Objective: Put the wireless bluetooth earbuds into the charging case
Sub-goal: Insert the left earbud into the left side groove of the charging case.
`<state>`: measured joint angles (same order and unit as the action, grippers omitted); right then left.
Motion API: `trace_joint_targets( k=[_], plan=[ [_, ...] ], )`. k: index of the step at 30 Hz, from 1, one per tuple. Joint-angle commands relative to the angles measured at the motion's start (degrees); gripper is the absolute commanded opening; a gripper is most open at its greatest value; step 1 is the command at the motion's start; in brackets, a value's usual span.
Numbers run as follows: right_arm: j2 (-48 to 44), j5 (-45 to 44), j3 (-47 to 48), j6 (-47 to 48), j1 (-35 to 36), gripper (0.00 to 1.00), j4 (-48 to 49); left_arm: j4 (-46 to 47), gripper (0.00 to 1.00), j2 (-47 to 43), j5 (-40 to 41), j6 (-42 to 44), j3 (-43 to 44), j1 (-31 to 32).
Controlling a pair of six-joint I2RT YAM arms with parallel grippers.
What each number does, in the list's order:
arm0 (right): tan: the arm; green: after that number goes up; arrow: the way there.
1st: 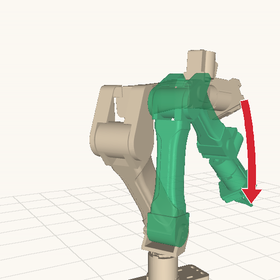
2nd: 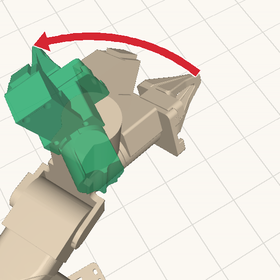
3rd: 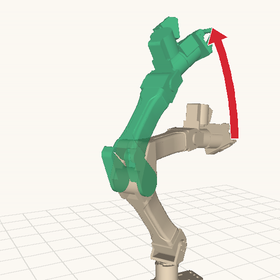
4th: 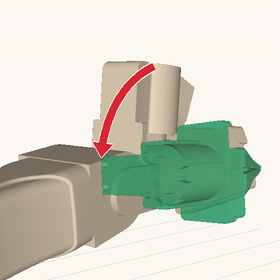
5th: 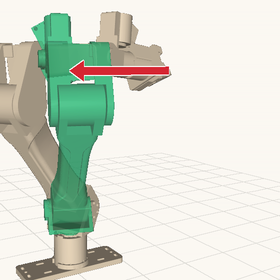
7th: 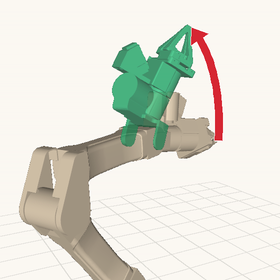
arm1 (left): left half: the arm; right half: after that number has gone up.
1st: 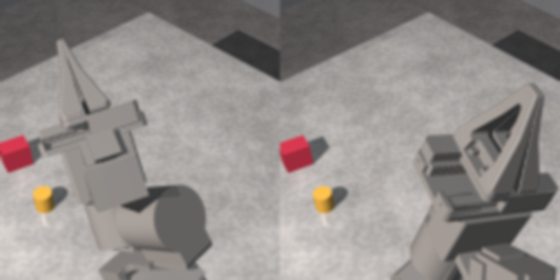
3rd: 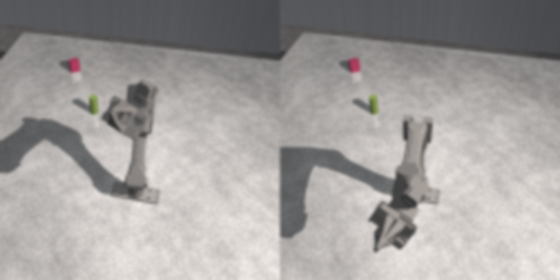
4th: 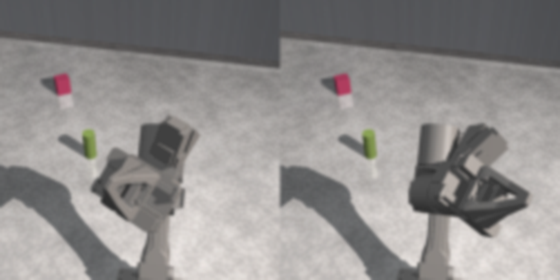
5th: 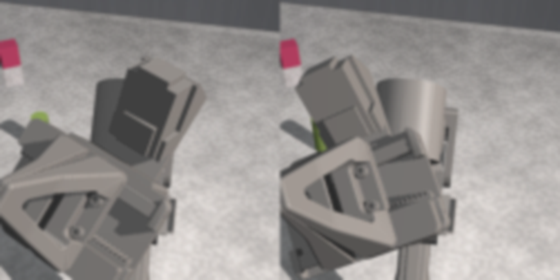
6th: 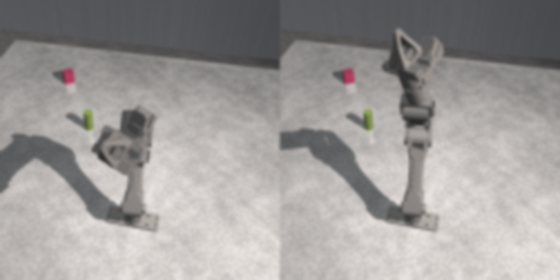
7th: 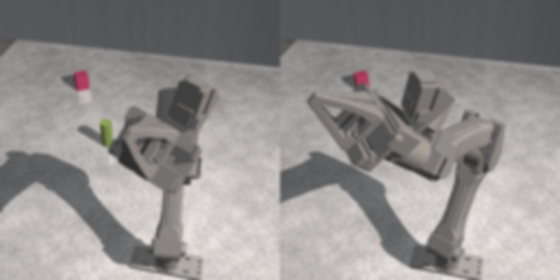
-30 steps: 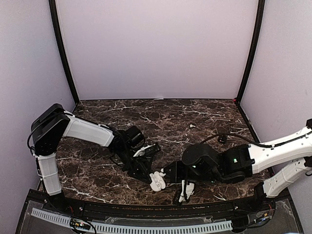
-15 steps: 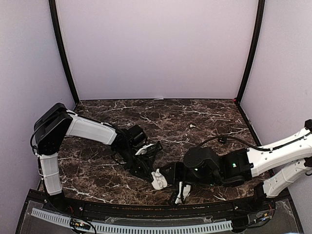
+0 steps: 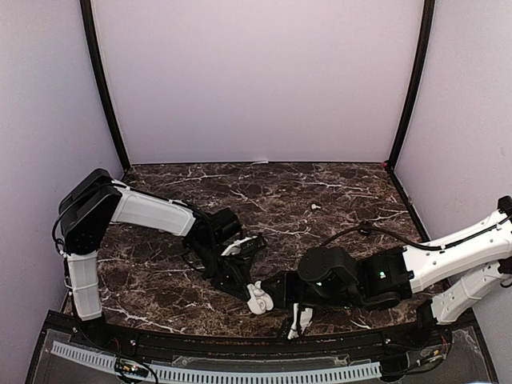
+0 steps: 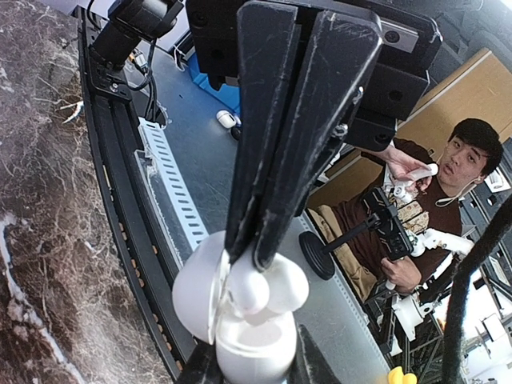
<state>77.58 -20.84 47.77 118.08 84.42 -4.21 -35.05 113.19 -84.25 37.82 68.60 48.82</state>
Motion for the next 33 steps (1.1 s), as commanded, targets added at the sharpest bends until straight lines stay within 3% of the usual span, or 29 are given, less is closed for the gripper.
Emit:
trace_joint_targets(
  k=[1, 33],
  plan=[
    [0.5, -0.1, -0.3, 25.3, 0.7, 0.00, -0.6, -6.2, 0.00, 1.2, -2.3, 5.7, 2.2, 0.6],
    [1.4, -0.8, -0.6, 26.1, 1.9, 0.00, -2.5, -8.9, 0.00, 2.8, -2.9, 7.1, 3.5, 0.8]
  ],
)
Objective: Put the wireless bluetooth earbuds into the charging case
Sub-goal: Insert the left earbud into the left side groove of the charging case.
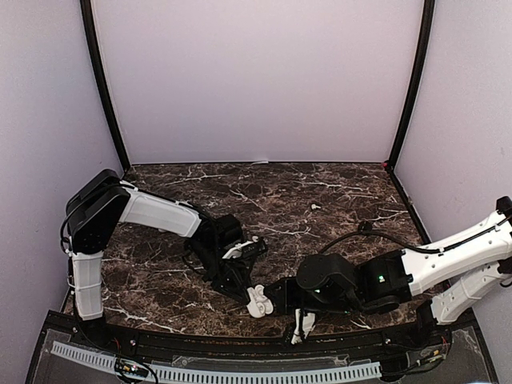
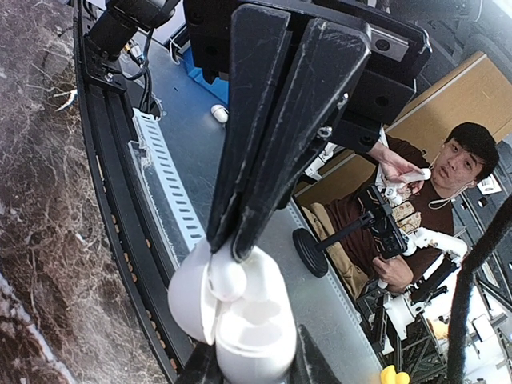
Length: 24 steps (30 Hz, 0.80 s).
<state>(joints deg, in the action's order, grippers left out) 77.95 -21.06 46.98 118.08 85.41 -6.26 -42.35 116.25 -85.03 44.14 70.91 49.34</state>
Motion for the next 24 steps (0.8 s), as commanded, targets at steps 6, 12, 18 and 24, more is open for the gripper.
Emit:
trace_joint_targets(
  k=[6, 12, 18, 24],
  plan=[
    [2.1, -0.7, 0.7, 26.4, 1.2, 0.00, 0.1, -1.5, 0.00, 0.0, -2.3, 0.4, 1.4, 0.2],
    [3.3, -1.4, 1.4, 26.8, 1.3, 0.00, 1.1, -1.4, 0.00, 0.6, -2.3, -0.4, 1.8, 0.3],
    [3.8, -2.0, 1.9, 27.2, 1.3, 0.00, 1.4, -1.6, 0.00, 1.2, -2.3, -0.9, 2.2, 0.5],
    [4.1, -2.6, 1.8, 27.5, 1.3, 0.00, 2.3, -1.3, 0.00, 1.5, -2.2, -1.4, 2.5, 0.7]
  ],
)
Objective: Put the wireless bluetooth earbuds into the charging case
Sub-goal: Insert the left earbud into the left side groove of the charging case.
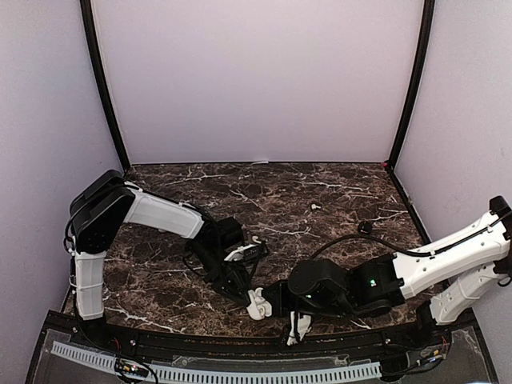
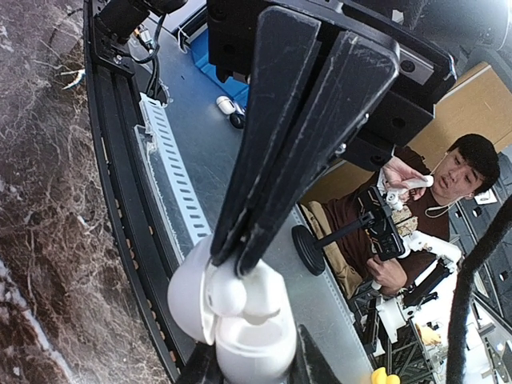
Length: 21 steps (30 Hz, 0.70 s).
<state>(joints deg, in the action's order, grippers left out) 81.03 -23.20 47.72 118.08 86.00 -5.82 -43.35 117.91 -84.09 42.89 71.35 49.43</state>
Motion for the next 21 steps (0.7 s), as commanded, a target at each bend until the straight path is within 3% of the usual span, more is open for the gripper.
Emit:
trace_joint_targets(
  k=[1, 21],
  plan=[
    [1.1, -0.4, 1.1, 27.5, 0.8, 0.00, 1.9, -0.3, 0.00, -0.1, -3.1, -0.2, 2.1, 0.7],
    [2.6, 0.3, 2.3, 27.1, 0.8, 0.04, 4.2, -0.9, 0.00, 0.1, -3.0, 0.5, 2.5, 0.8]
  ],
)
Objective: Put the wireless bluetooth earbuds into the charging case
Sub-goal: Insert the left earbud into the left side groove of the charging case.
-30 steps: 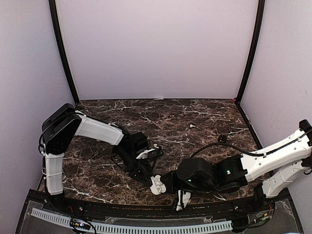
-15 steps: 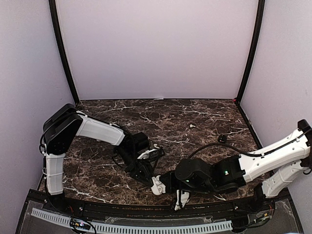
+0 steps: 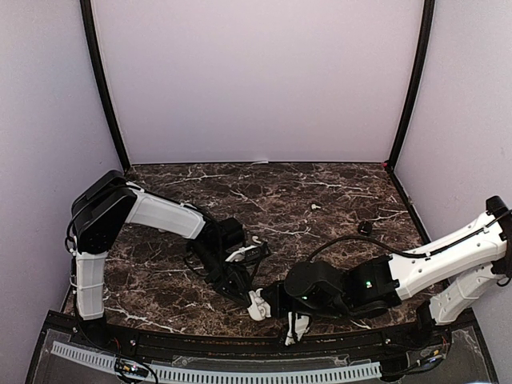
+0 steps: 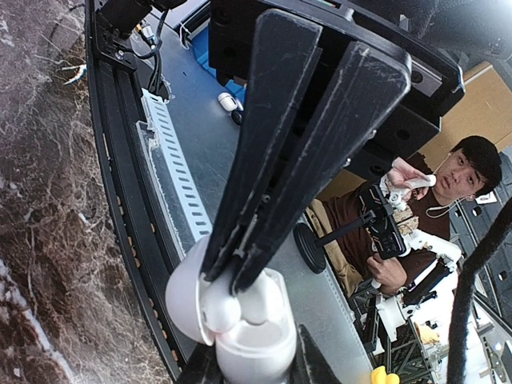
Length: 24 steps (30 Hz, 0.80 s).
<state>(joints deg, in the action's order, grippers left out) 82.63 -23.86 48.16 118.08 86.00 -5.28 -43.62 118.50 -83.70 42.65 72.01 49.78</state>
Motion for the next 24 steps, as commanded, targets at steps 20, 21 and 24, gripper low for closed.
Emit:
trace_joint_targets(
  k=[20, 21, 24],
  plan=[
    [1.0, 2.2, 2.2, 24.7, 1.1, 0.11, 6.3, -0.8, 0.00, -0.4, -2.9, 1.1, 1.9, 0.5],
    [0.9, 2.0, 2.2, 24.4, 1.1, 0.12, 6.3, -1.0, 0.00, -0.4, -2.9, 1.4, 2.0, 0.6],
    [0.5, 1.6, 2.3, 23.4, 1.1, 0.13, 6.3, -1.8, 0.00, -0.5, -2.9, 2.7, 1.9, 0.6]
  ],
)
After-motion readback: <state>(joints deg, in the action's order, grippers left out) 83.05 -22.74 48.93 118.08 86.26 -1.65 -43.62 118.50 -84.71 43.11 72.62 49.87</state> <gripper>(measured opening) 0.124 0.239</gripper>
